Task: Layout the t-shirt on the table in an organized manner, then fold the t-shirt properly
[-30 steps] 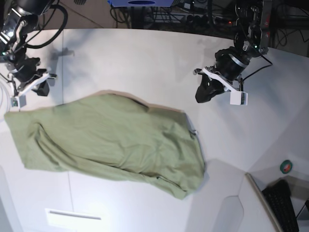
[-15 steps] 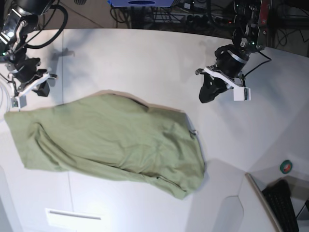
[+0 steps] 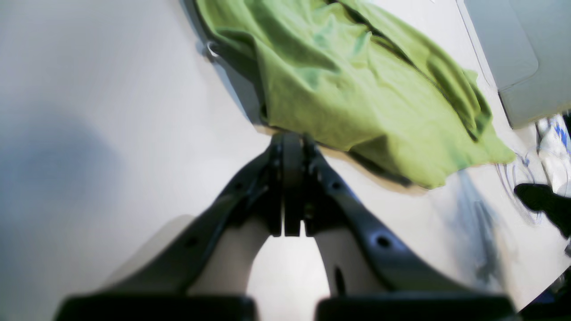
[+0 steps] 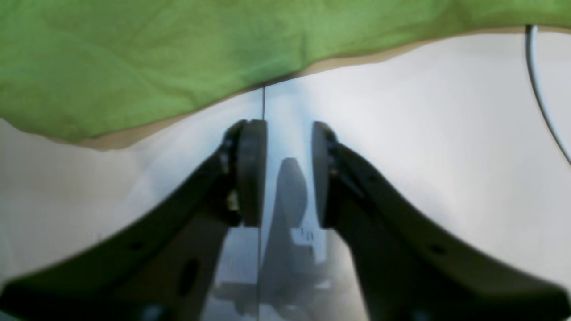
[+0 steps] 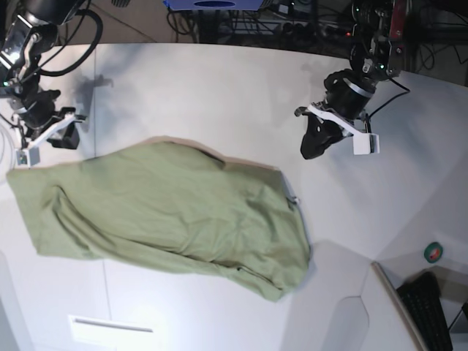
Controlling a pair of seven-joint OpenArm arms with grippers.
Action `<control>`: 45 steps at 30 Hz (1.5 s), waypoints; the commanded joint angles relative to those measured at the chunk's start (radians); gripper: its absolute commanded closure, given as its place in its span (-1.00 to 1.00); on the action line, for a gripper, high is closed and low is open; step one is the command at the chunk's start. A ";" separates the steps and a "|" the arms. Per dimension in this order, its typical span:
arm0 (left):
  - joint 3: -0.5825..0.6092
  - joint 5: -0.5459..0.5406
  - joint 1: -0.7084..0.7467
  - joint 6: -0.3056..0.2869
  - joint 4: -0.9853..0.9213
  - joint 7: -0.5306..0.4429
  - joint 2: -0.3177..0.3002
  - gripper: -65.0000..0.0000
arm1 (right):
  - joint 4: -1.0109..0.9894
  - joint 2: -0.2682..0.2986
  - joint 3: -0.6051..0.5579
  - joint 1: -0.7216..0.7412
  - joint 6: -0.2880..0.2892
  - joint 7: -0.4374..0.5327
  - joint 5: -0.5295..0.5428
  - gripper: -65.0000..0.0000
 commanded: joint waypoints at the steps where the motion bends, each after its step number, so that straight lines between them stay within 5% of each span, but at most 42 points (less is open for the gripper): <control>1: -0.001 -0.015 -0.005 -0.013 0.023 -0.024 -0.005 1.00 | 0.023 0.012 0.007 0.011 0.005 0.021 0.019 0.39; 7: -0.001 -0.015 -0.005 -0.013 0.018 -0.024 0.007 1.00 | 0.023 0.012 0.001 0.012 0.005 0.021 0.019 1.00; 24: -0.003 -0.016 -0.003 -0.012 0.013 -0.017 0.009 1.00 | 0.023 0.012 0.007 0.012 0.005 0.021 0.019 1.00; 25: -0.003 -0.016 0.000 -0.012 0.013 -0.017 0.009 0.94 | 0.023 0.012 0.007 0.012 0.005 0.021 0.019 1.00; 29: -0.006 -0.016 0.009 -0.012 0.013 -0.017 0.024 -0.32 | 0.023 0.012 0.008 0.006 0.005 0.021 0.016 1.00; 31: -0.008 -0.016 0.018 -0.012 0.012 -0.017 0.030 -0.68 | 0.023 0.012 0.008 0.005 0.005 0.021 0.016 1.00; 45: 0.002 -0.018 -0.227 -0.007 -0.341 -0.017 0.121 -0.71 | 0.021 0.012 0.007 -0.001 0.005 0.021 0.014 1.00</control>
